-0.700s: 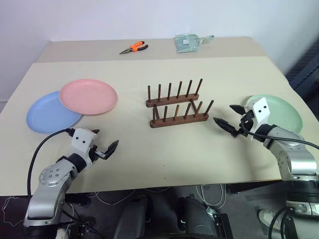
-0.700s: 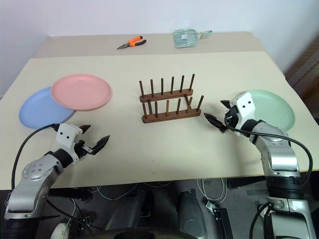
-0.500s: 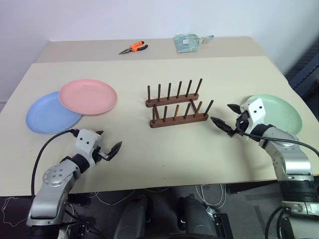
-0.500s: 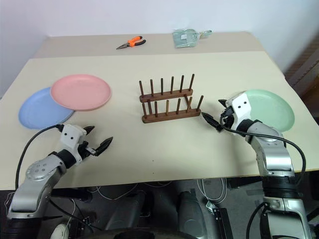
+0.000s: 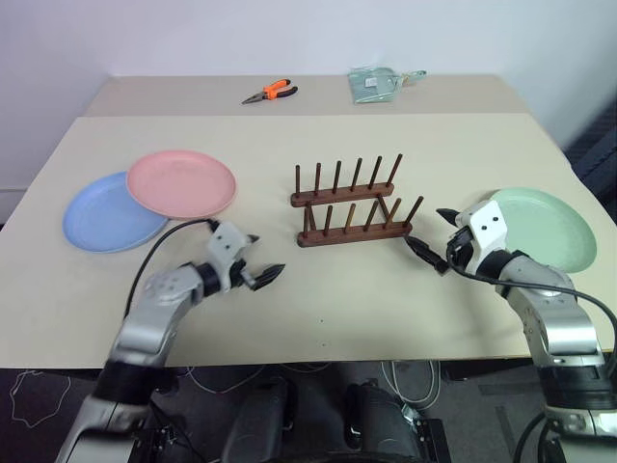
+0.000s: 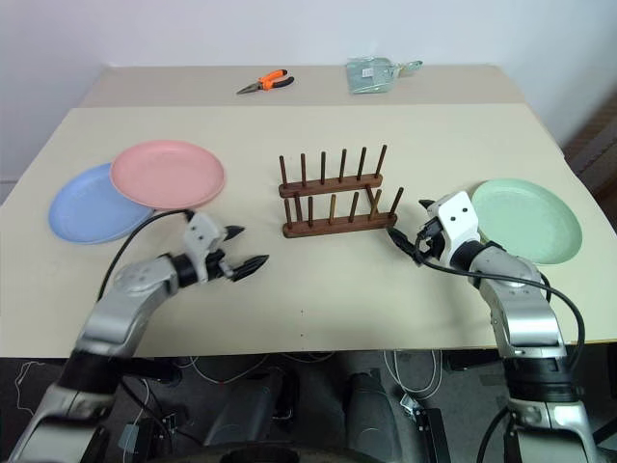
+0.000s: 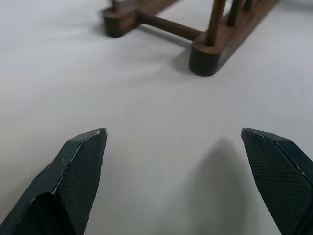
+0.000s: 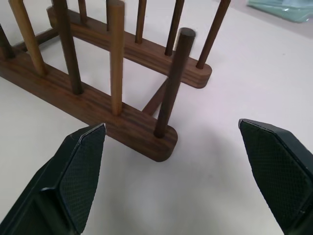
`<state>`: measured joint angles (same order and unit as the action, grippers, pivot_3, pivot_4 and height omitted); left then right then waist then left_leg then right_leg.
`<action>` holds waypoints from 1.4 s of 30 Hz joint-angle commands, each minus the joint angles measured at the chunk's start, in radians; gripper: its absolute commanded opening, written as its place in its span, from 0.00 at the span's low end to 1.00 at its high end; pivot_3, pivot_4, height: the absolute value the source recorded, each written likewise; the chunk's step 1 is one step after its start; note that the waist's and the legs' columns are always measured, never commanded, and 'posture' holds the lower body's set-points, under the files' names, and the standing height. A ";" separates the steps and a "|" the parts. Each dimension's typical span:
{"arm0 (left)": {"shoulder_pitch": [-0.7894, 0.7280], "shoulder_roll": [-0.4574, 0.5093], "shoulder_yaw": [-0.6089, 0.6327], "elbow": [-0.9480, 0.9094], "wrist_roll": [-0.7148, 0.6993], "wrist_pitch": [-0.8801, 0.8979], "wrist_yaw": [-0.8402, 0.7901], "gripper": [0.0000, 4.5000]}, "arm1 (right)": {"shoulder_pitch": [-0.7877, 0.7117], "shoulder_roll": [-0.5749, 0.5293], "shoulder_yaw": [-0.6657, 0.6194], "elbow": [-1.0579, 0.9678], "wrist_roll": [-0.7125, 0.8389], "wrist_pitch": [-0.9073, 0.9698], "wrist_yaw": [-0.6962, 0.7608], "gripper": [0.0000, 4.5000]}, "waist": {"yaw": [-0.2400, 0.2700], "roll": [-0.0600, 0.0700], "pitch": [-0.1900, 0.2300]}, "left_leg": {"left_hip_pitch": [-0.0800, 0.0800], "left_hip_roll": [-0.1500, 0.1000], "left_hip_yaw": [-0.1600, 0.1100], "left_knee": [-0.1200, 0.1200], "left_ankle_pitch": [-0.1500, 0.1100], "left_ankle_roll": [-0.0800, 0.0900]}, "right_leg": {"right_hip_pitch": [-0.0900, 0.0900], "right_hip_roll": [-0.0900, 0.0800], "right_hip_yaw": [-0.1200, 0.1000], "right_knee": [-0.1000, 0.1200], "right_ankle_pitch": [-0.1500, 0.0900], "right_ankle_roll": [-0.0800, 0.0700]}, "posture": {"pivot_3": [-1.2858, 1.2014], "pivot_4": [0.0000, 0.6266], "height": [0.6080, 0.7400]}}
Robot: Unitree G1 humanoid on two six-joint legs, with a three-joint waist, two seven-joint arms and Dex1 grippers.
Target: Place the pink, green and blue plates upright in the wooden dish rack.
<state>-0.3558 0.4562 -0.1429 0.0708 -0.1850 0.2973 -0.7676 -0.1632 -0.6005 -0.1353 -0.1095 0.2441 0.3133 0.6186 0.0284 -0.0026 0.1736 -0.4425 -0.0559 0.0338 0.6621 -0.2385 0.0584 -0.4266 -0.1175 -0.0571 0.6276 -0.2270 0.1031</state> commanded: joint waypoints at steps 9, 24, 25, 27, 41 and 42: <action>-0.274 -0.161 -0.111 0.453 0.083 -0.166 -0.148 0.89 | 0.159 0.042 -0.061 -0.215 -0.003 0.030 -0.119 1.00 | 0.012 0.000 -0.001 | 0.000 0.000 0.001 0.002 -0.001 0.002 | 0.001 0.000 0.000 0.000 0.000 0.000 | 0.52 0.24 1.00; -0.190 -0.099 -0.137 0.277 0.054 -0.272 -0.410 0.17 | 0.224 -0.034 -0.134 -0.181 -0.013 0.005 -0.089 1.00 | 0.011 0.000 -0.001 | 0.000 0.000 0.001 0.003 -0.002 0.004 | 0.002 0.000 0.000 -0.001 0.000 0.000 | 0.52 0.24 1.00; -0.186 -0.092 -0.142 0.268 0.057 -0.282 -0.425 0.17 | 0.234 -0.039 -0.145 -0.181 -0.012 0.003 -0.088 1.00 | 0.012 0.000 -0.001 | 0.000 0.000 0.001 0.003 -0.002 0.004 | 0.002 -0.001 0.000 -0.001 0.000 0.000 | 0.52 0.24 1.00; -0.194 -0.084 -0.144 0.277 0.053 -0.274 -0.451 0.17 | 0.256 -0.047 -0.169 -0.179 -0.014 0.000 -0.084 1.00 | 0.011 0.000 -0.001 | 0.000 0.000 0.001 0.003 -0.002 0.004 | 0.002 -0.001 0.000 -0.001 0.000 0.000 | 0.52 0.24 1.00; -0.001 0.086 -0.057 0.034 -0.046 0.004 -0.447 0.65 | 0.380 -0.108 -0.156 -0.279 0.022 0.031 0.061 0.49 | -0.026 0.002 -0.003 | 0.002 0.001 0.001 0.002 -0.002 0.004 | 0.002 0.000 0.001 0.001 -0.001 0.001 | 0.52 0.24 1.00; 0.026 0.095 -0.063 -0.024 -0.063 0.041 -0.444 0.52 | 0.380 -0.107 -0.144 -0.289 0.026 0.039 0.068 0.35 | -0.028 0.003 -0.003 | 0.003 0.001 0.000 0.002 -0.002 0.004 | 0.002 0.000 0.001 0.001 -0.001 0.001 | 0.52 0.24 1.00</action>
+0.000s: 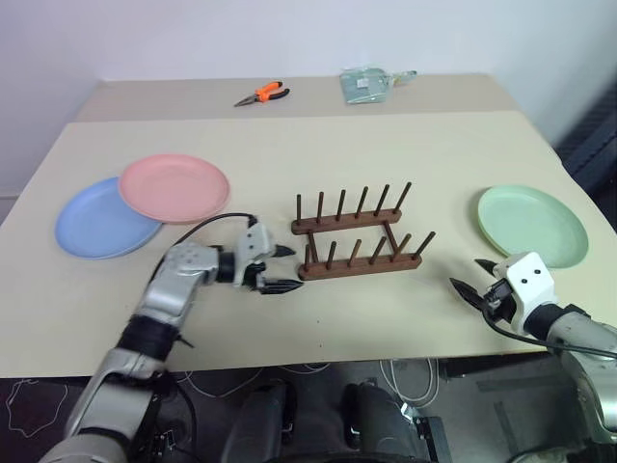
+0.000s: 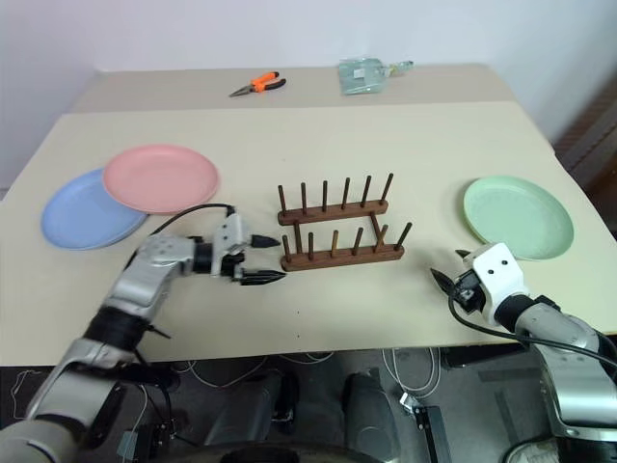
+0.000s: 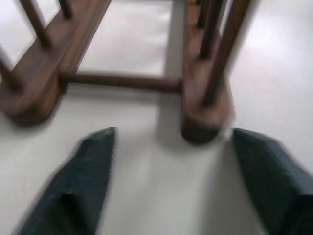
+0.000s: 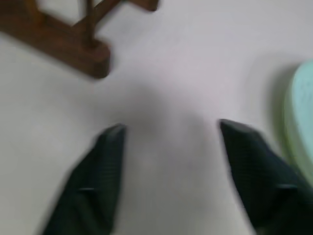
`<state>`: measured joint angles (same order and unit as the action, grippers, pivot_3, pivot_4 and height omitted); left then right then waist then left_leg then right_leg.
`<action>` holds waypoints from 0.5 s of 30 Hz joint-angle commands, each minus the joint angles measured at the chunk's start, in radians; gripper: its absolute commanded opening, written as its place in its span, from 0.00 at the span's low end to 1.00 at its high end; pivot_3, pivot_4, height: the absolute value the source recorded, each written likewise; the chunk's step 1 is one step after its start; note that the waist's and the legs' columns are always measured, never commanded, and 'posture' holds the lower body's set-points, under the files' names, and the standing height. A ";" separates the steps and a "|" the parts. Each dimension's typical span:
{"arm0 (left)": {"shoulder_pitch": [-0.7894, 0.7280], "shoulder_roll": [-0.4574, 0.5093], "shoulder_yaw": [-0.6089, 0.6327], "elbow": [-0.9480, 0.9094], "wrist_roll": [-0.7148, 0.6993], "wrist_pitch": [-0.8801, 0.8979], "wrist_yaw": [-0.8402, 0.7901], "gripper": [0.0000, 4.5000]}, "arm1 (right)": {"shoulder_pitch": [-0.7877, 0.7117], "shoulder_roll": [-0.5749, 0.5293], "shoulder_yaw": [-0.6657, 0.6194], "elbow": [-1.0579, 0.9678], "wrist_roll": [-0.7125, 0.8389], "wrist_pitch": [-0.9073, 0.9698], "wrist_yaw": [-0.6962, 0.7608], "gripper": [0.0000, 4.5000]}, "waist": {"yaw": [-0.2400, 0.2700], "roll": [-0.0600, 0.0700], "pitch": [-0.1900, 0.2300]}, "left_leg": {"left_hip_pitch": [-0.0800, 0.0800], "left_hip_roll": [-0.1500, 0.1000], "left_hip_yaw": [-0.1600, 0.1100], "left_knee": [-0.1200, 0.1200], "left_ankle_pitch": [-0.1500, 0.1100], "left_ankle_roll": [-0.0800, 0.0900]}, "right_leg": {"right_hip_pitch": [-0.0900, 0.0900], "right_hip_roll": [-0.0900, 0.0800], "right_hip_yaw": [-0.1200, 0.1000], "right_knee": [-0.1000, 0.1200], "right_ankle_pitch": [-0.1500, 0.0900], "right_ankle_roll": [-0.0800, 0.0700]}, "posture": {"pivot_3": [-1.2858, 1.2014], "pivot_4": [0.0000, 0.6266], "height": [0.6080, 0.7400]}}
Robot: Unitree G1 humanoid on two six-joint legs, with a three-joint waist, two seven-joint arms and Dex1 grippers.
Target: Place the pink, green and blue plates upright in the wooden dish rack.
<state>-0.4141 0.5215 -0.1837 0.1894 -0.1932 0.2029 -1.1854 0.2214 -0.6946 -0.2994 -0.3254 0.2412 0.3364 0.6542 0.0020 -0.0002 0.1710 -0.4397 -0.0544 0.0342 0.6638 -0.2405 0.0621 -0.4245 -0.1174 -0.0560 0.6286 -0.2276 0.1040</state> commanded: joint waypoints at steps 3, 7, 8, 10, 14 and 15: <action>0.148 0.010 -0.060 -0.285 -0.063 0.202 0.033 0.19 | -0.019 -0.002 0.071 -0.073 0.012 0.023 0.037 0.01 | 0.006 0.003 -0.002 | 0.000 0.000 0.000 0.001 0.000 0.000 | 0.001 -0.001 0.000 0.000 -0.002 -0.003 | 0.52 0.24 1.00; 0.164 -0.073 -0.110 -0.315 0.015 0.217 0.188 0.08 | -0.056 0.017 0.138 -0.053 -0.018 0.025 0.017 0.00 | 0.030 0.003 -0.002 | 0.000 -0.001 -0.001 0.001 -0.001 0.001 | 0.000 -0.001 0.000 -0.005 -0.002 -0.004 | 0.52 0.24 1.00; 0.163 -0.084 -0.114 -0.313 0.027 0.227 0.214 0.08 | -0.062 0.020 0.147 -0.050 -0.022 0.025 0.012 0.00 | 0.036 0.003 -0.002 | 0.000 -0.001 -0.001 0.001 -0.001 0.001 | 0.001 -0.001 0.000 -0.006 -0.002 -0.004 | 0.52 0.24 1.00; 0.162 -0.131 -0.107 -0.286 0.063 0.218 0.315 0.08 | -0.110 0.039 0.203 -0.019 -0.061 0.025 -0.013 0.00 | 0.039 0.003 -0.002 | 0.000 -0.001 -0.001 0.001 -0.001 0.002 | 0.001 -0.001 0.000 -0.007 -0.002 -0.003 | 0.52 0.24 1.00; 0.128 -0.234 -0.065 -0.193 0.111 0.205 0.521 0.08 | -0.243 0.092 0.299 0.094 -0.176 0.018 -0.110 0.00 | 0.038 0.003 -0.003 | 0.001 -0.001 -0.001 0.002 -0.001 0.002 | 0.003 0.000 0.000 -0.008 -0.001 -0.002 | 0.52 0.24 1.00; 0.111 -0.257 -0.052 -0.159 0.122 0.201 0.569 0.08 | -0.284 0.110 0.312 0.131 -0.197 0.018 -0.137 0.00 | 0.036 0.003 -0.004 | 0.002 -0.001 -0.001 0.002 -0.001 0.002 | 0.004 0.000 0.000 -0.008 0.000 -0.001 | 0.52 0.24 1.00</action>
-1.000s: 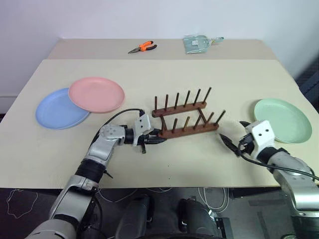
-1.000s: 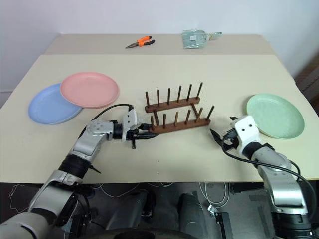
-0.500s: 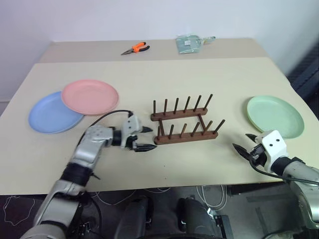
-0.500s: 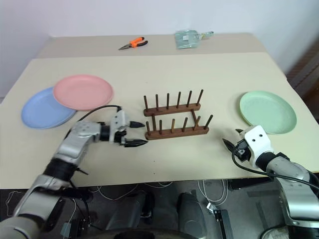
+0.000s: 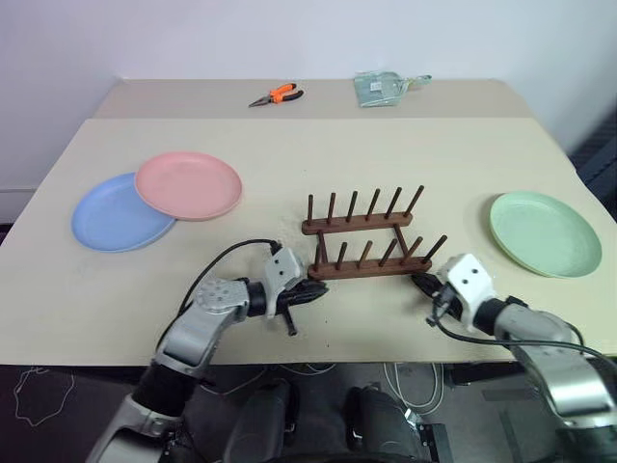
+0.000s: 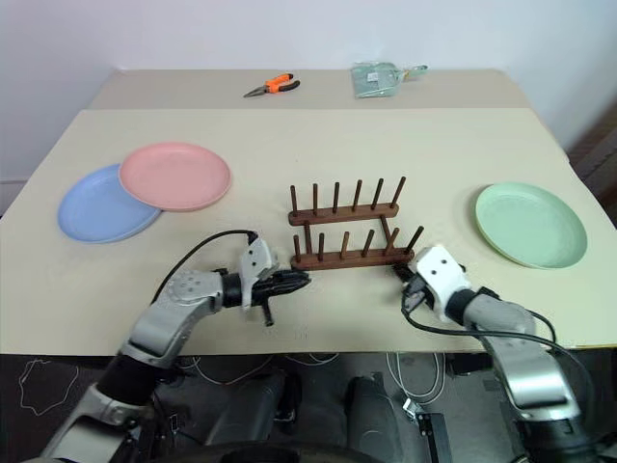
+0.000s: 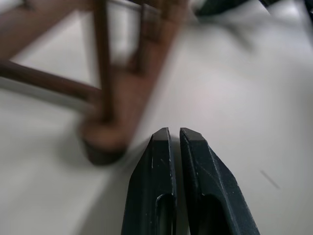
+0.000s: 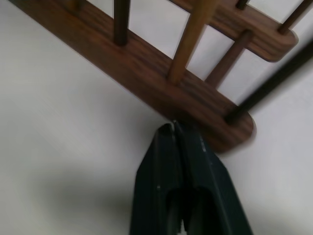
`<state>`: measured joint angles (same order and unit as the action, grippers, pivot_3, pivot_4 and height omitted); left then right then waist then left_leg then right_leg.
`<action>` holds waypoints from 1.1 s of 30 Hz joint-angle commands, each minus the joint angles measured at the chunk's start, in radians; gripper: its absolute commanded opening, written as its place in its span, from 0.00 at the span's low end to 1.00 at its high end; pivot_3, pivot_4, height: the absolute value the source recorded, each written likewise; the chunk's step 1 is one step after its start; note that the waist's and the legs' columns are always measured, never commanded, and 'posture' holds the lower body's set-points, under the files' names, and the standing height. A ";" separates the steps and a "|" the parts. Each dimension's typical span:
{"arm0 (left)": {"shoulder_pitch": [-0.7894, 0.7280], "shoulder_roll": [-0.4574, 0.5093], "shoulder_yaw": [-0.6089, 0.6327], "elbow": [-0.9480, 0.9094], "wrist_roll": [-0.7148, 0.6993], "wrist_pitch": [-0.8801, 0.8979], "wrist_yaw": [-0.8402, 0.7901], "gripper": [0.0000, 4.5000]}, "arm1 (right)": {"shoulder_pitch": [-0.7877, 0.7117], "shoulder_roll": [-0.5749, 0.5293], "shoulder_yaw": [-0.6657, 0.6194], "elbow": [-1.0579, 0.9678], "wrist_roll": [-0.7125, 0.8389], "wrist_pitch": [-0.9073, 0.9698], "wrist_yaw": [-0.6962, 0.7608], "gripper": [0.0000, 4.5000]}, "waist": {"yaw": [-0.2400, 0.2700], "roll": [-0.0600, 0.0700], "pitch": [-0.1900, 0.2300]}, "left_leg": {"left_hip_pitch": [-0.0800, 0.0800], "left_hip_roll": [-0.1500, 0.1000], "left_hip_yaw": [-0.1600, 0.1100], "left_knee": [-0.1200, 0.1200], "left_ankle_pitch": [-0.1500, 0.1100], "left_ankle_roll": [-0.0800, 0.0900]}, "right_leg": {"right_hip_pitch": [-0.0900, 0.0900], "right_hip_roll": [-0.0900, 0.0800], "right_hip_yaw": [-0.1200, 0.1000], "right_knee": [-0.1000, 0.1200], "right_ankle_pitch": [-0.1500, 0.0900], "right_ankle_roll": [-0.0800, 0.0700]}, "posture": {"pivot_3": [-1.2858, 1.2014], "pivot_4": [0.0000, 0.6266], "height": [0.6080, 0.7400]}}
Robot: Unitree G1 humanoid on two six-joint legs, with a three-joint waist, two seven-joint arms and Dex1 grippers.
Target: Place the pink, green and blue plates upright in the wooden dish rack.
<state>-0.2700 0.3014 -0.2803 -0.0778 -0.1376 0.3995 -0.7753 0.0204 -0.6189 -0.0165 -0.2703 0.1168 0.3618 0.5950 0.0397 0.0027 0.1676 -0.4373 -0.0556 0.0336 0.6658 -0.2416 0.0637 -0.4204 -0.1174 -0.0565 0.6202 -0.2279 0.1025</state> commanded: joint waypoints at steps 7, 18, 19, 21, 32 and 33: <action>-0.107 -0.067 0.082 0.246 0.074 -0.037 0.256 0.08 | -0.232 0.097 0.066 0.224 -0.127 -0.031 -0.135 0.00 | -0.006 0.000 -0.001 | 0.007 0.000 0.000 -0.001 0.000 0.000 | 0.009 0.001 0.000 0.000 0.002 0.003 | 0.52 0.24 1.00; -0.039 0.017 0.221 0.068 -0.056 0.008 0.219 0.24 | -0.220 0.084 0.048 0.119 -0.035 -0.029 -0.021 0.39 | -0.044 0.000 -0.001 | 0.010 0.000 0.000 -0.004 -0.001 -0.002 | 0.011 0.001 0.000 0.000 0.002 0.003 | 0.52 0.24 1.00; -0.031 0.023 0.253 0.029 -0.081 0.016 0.227 0.37 | -0.210 0.079 0.051 0.094 -0.027 -0.027 -0.006 0.52 | -0.048 0.000 -0.001 | 0.010 0.001 0.000 -0.005 -0.002 -0.003 | 0.010 0.002 0.001 0.000 0.002 0.003 | 0.52 0.24 1.00; -0.057 0.010 0.355 -0.024 -0.121 0.023 0.310 0.58 | -0.196 0.076 0.060 0.052 -0.020 -0.020 0.010 0.74 | -0.049 0.000 0.001 | 0.010 0.001 -0.001 -0.005 -0.002 -0.003 | 0.009 0.002 0.000 0.000 0.002 0.003 | 0.52 0.24 1.00; -0.213 -0.018 0.792 -0.145 -0.091 0.219 0.880 0.80 | -0.230 0.101 0.125 0.069 0.010 -0.012 0.082 0.84 | -0.026 -0.006 0.003 | 0.010 0.000 -0.002 -0.004 -0.003 -0.004 | 0.009 0.003 0.000 -0.001 0.002 0.004 | 0.52 0.24 1.00; -0.217 -0.023 0.831 -0.146 -0.100 0.275 0.921 0.81 | -0.233 0.103 0.123 0.062 0.040 0.010 0.106 0.96 | -0.028 -0.006 0.003 | 0.010 0.000 -0.002 -0.004 -0.003 -0.004 | 0.010 0.003 0.000 -0.001 0.002 0.004 | 0.52 0.24 1.00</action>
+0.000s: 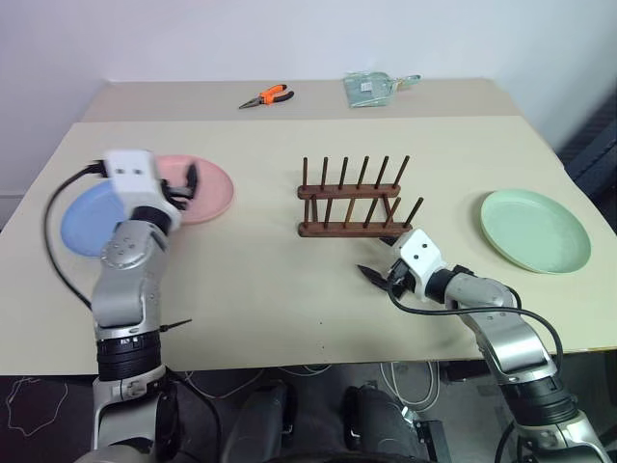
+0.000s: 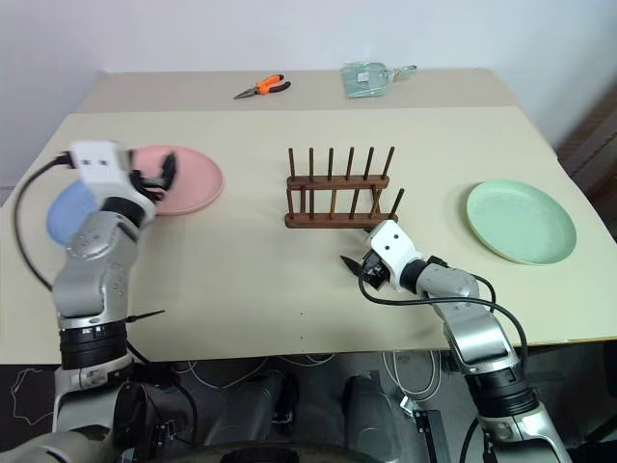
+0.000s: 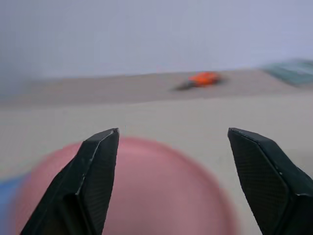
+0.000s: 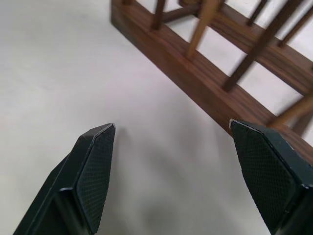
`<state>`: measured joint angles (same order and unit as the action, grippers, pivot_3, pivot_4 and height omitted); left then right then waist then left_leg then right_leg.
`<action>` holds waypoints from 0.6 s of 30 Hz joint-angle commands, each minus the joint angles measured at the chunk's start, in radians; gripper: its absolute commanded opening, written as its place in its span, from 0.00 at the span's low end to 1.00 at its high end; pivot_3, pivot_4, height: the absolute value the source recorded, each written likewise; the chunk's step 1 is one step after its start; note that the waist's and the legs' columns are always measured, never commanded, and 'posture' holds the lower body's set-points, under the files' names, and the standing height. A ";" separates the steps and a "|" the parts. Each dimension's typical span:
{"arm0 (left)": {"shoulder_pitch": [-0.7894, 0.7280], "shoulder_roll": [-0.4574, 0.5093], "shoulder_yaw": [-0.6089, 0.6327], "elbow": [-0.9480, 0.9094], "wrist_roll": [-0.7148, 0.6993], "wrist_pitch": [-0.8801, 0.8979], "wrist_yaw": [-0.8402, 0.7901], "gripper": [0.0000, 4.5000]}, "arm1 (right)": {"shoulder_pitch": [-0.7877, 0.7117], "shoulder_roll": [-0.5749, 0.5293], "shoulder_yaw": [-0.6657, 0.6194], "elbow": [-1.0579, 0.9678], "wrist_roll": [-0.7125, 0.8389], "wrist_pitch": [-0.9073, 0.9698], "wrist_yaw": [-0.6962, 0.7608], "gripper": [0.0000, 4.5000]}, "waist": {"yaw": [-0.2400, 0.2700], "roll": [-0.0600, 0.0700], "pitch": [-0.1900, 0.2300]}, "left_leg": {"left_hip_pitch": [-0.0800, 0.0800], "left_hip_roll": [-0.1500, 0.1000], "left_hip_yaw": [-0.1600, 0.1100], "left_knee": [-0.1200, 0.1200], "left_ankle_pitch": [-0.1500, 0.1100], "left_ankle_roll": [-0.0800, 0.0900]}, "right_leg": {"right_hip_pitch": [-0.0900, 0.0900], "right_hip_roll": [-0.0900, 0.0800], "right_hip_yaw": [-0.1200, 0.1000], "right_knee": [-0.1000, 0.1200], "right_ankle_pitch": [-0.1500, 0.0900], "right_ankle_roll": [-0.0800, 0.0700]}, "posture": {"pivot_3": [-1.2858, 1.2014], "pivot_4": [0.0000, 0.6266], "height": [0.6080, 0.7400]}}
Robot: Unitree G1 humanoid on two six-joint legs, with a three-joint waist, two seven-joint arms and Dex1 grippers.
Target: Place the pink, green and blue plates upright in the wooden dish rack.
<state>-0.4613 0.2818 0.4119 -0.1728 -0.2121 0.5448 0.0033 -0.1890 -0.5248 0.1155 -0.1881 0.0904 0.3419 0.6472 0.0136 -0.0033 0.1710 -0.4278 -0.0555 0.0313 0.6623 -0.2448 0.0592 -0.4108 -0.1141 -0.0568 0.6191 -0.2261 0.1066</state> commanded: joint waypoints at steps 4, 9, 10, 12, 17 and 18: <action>-0.054 -0.049 0.281 -0.050 -0.134 0.210 0.220 0.81 | -0.026 0.009 -0.006 -0.036 0.075 0.030 0.064 0.99 | 0.000 -0.001 0.001 | 0.000 0.000 0.000 0.000 0.000 -0.001 | 0.001 0.001 0.000 0.000 0.000 0.000 | 0.52 0.24 1.00; -0.070 -0.062 0.311 -0.010 -0.242 0.314 0.199 0.81 | -0.024 0.010 -0.006 -0.035 0.052 0.010 0.042 0.99 | 0.004 -0.005 0.002 | 0.000 -0.001 -0.001 0.001 0.001 -0.007 | 0.001 0.002 0.000 0.000 0.000 0.000 | 0.52 0.24 1.00; -0.073 -0.059 0.311 -0.001 -0.252 0.319 0.198 0.81 | -0.022 0.011 -0.006 -0.038 0.052 0.010 0.042 0.99 | 0.003 -0.005 0.002 | 0.000 -0.001 -0.001 0.001 0.002 -0.009 | 0.001 0.002 0.000 0.000 0.000 0.000 | 0.52 0.24 1.00; -0.085 -0.051 0.305 0.033 -0.291 0.335 0.170 0.81 | -0.011 0.010 -0.004 -0.051 0.051 0.008 0.039 0.99 | 0.000 -0.006 0.002 | 0.000 -0.001 -0.001 0.001 0.002 -0.010 | 0.002 0.002 0.000 0.000 0.000 0.000 | 0.52 0.24 1.00; -0.108 -0.049 0.302 0.125 -0.332 0.350 0.162 0.76 | 0.022 0.007 -0.014 -0.076 0.034 -0.006 0.010 1.00 | 0.000 -0.006 0.002 | 0.000 -0.001 -0.001 0.000 0.003 -0.011 | 0.002 0.002 0.000 0.000 0.000 0.000 | 0.52 0.24 1.00; -0.117 -0.053 0.308 0.142 -0.338 0.343 0.168 0.70 | 0.027 0.006 -0.016 -0.081 0.031 -0.008 0.005 1.00 | -0.001 -0.006 0.002 | 0.000 -0.001 -0.001 0.000 0.003 -0.011 | 0.002 0.002 0.000 0.000 0.000 0.000 | 0.52 0.24 1.00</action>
<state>-0.5546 0.2175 0.7178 -0.0336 -0.5282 0.9000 0.1664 -0.1625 -0.5199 0.1146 -0.2174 0.1274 0.3586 0.6660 0.0127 -0.0090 0.1728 -0.4276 -0.0561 0.0307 0.6627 -0.2420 0.0484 -0.4089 -0.1122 -0.0568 0.6193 -0.2262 0.1070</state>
